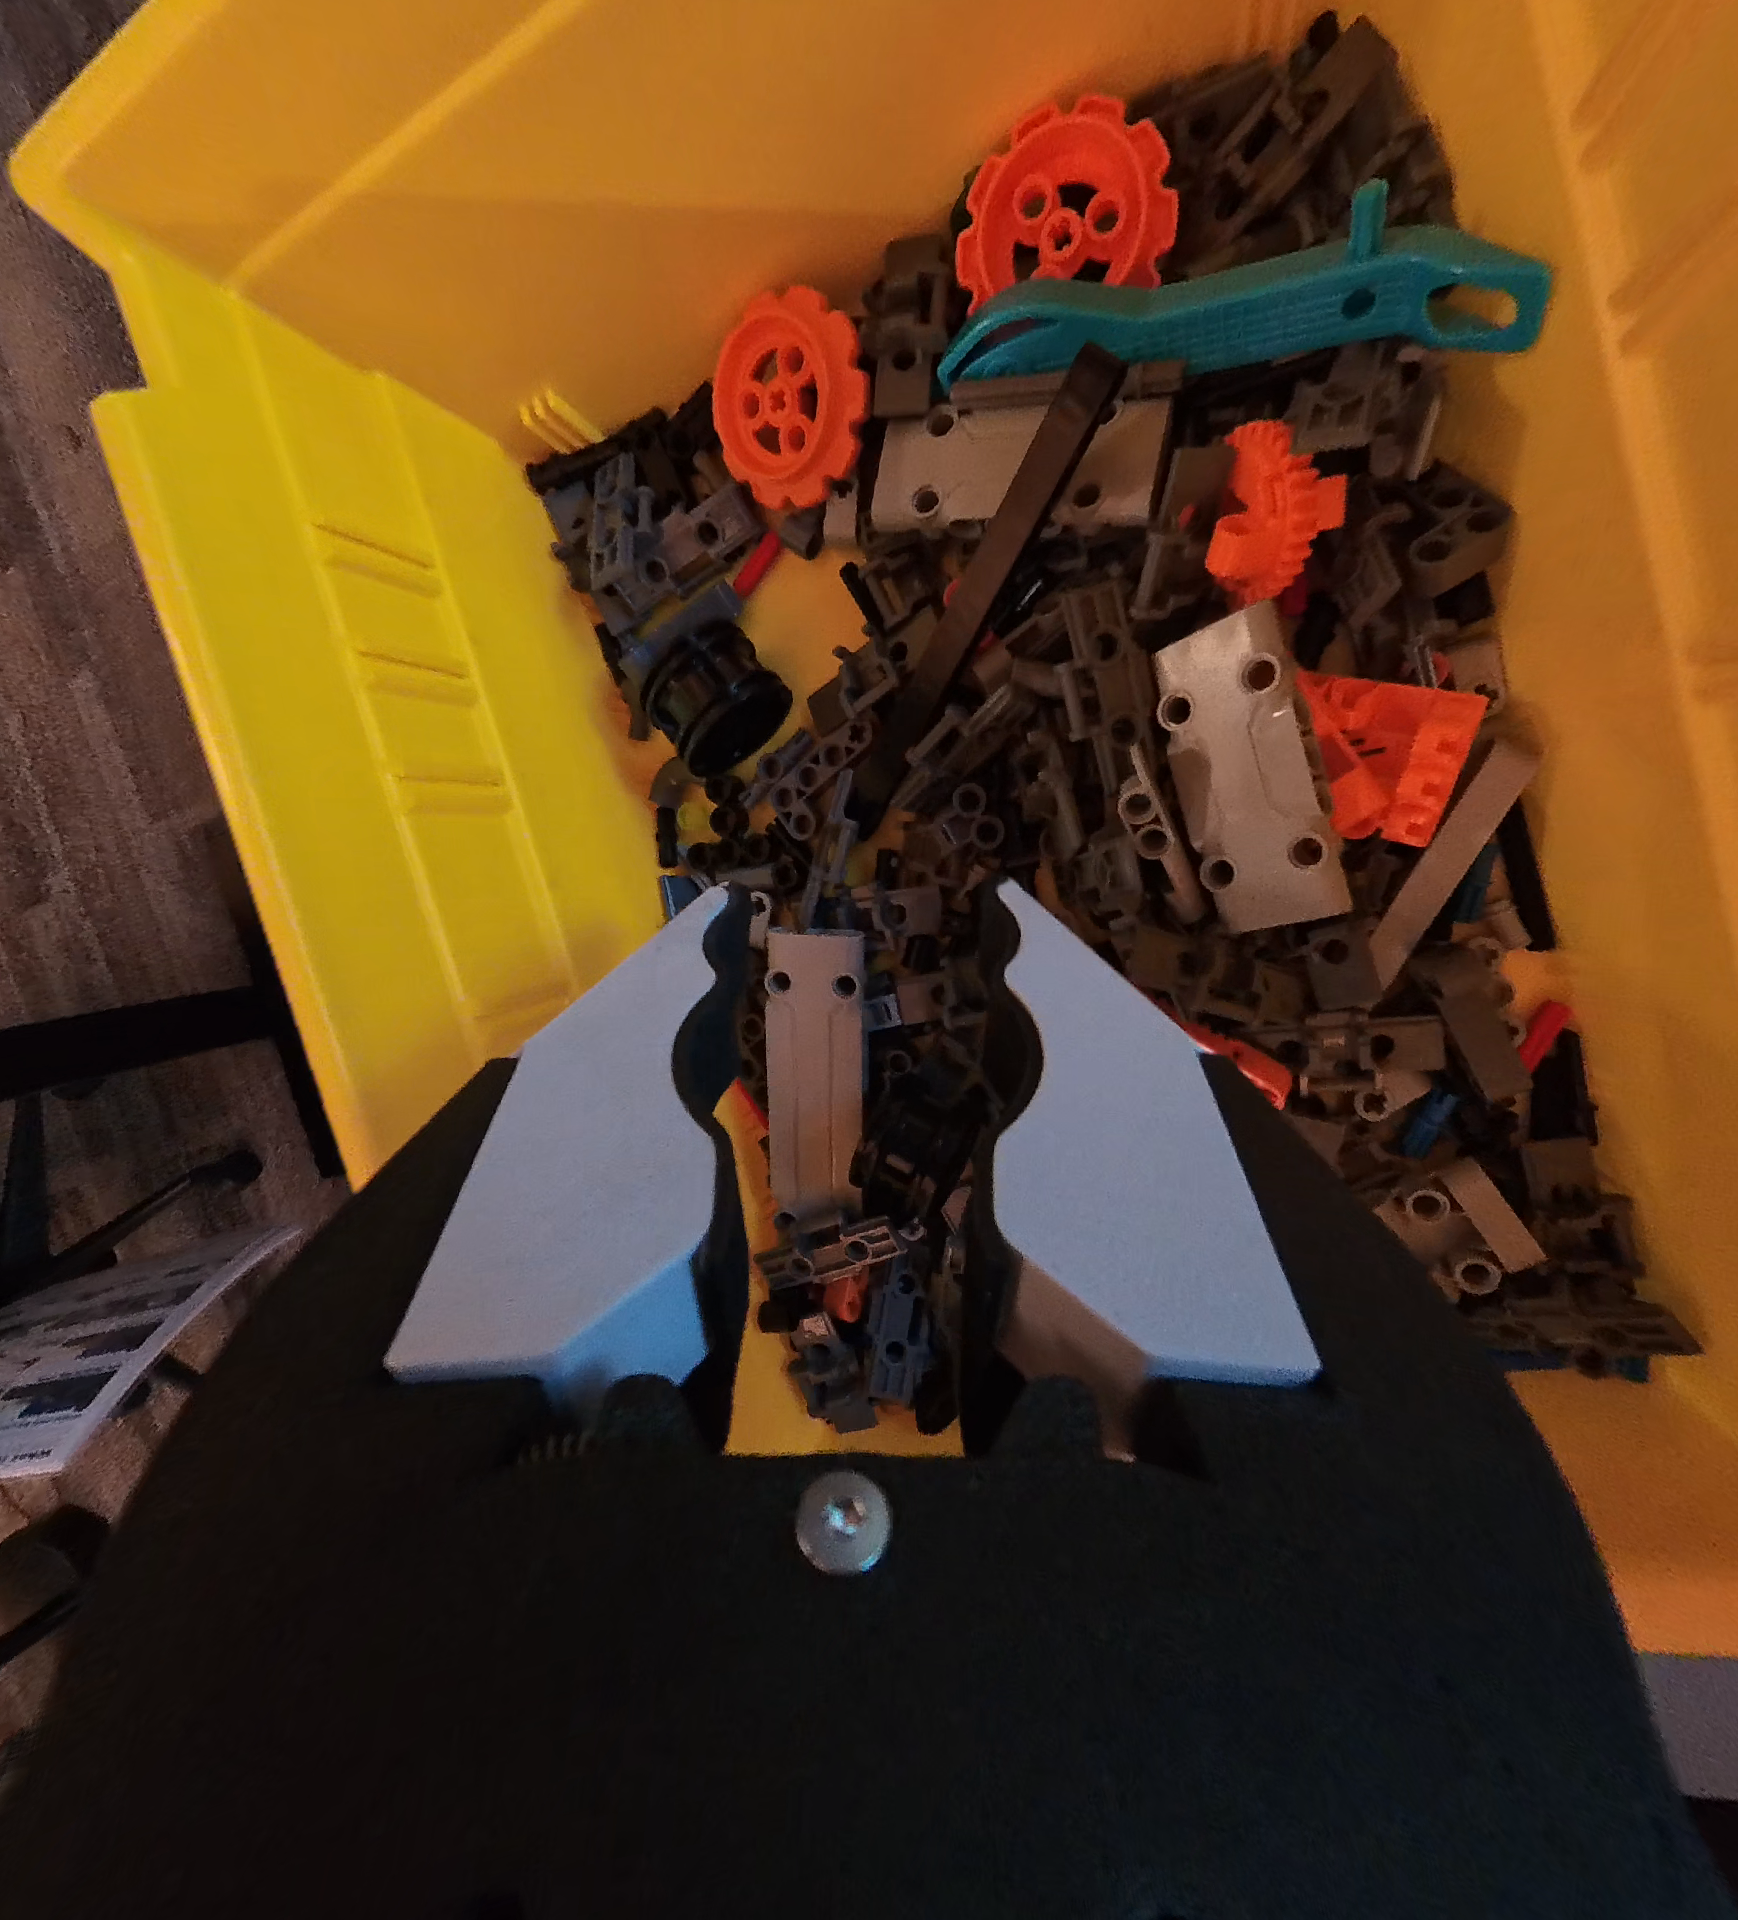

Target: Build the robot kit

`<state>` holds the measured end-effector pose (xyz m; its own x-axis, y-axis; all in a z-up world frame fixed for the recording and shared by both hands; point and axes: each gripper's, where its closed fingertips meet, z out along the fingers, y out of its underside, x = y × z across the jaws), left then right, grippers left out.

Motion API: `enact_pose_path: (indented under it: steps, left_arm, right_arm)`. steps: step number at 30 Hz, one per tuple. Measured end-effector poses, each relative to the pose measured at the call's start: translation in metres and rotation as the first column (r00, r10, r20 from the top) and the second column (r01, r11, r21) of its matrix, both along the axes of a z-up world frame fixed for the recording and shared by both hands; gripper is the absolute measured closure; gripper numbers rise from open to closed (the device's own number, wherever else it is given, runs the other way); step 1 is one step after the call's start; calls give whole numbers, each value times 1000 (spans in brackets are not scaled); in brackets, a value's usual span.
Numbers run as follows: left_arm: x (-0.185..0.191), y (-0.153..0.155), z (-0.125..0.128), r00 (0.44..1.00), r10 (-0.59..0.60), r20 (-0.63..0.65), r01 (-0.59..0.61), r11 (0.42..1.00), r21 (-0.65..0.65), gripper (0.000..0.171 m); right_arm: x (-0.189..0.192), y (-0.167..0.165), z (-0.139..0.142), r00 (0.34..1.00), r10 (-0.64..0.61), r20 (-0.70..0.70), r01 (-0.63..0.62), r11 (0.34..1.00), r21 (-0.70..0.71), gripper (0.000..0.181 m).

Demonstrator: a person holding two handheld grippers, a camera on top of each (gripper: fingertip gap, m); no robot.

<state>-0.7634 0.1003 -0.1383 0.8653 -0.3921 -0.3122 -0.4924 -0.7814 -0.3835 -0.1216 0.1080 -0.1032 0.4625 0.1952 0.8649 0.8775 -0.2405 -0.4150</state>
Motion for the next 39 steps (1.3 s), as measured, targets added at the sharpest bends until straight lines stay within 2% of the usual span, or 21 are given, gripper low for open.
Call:
enact_pose_path:
  steps: [3, 14, 17, 22, 25, 28, 30, 32, 33, 35, 37, 39]
  left_arm:
    - [0, 4, -5, 1000, 17, -4, -17, 1000, -14, 129]
    - [1, 11, -23, 999, 49, 11, -48, 998, -31, 132]
    - [1, 13, -8, 997, 62, 51, -63, 998, 14, 157]
    - [-3, 13, 39, 992, 81, 94, -95, 984, 154, 153]
    - [11, 17, 58, 977, 32, 210, -65, 986, 151, 153]
    - [25, 19, 66, 962, 18, 272, -37, 997, 65, 148]
    - [23, 31, 76, 967, 34, 252, -60, 994, 96, 152]
    - [21, 39, 82, 970, 61, 236, -80, 994, 72, 153]
    - [21, 40, 81, 972, 80, 223, -90, 995, 34, 154]
    - [12, 39, 80, 986, 119, 117, -116, 993, -33, 157]
    - [1, 29, 72, 992, 127, 3, -125, 983, -132, 157]
    - [-8, 19, 65, 990, 134, -50, -141, 971, -190, 162]
  right_arm:
    - [18, 4, -9, 998, -67, -21, 66, 997, -43, 142]
    - [16, 11, -26, 998, -62, -22, 60, 994, -92, 142]
    - [16, 11, -27, 998, -52, -46, 47, 994, -100, 142]
    - [15, 12, -24, 991, -40, -131, 28, 996, -88, 143]
    - [14, 17, -28, 984, -71, -165, 54, 993, -107, 143]
    - [11, 18, -35, 989, -76, -125, 62, 992, -114, 143]
    - [12, 17, -34, 995, -81, -53, 76, 993, -95, 143]
    - [11, 16, -34, 996, -83, -24, 81, 993, -86, 143]
    - [11, 15, -35, 996, -87, -27, 84, 993, -87, 143]
    - [11, 14, -38, 995, -92, -35, 88, 992, -94, 143]
    - [16, 16, -41, 994, -109, -31, 105, 989, -101, 143]
    - [19, 19, -43, 992, -118, -35, 114, 988, -103, 143]
